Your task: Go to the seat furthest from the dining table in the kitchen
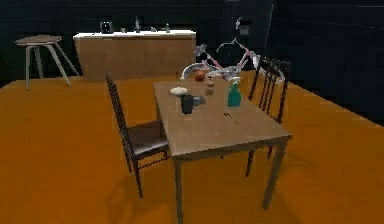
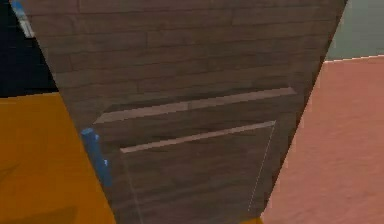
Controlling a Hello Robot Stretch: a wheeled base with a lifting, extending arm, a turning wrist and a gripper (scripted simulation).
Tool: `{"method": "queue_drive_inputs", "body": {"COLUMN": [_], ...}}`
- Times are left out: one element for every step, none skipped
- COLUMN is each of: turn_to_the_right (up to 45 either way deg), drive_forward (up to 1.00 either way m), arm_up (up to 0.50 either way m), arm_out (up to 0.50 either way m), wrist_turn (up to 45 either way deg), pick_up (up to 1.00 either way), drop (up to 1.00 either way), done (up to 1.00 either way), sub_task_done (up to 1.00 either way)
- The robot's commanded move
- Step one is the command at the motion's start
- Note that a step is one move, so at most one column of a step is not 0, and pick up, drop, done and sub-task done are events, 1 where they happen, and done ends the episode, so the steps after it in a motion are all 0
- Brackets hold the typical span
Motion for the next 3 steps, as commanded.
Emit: {"method": "queue_drive_inputs", "body": {"turn_to_the_right": [-27.0,0.0,45.0], "drive_forward": [0.0,0.3,0.0], "arm_up": [0.0,0.0,0.0], "arm_out": [0.0,0.0,0.0], "wrist_turn": [0.0,0.0,0.0], "pick_up": [0.0,0.0,0.0], "drop": [0.0,0.0,0.0], "done": [0.0,0.0,0.0], "sub_task_done": [0.0,0.0,0.0]}}
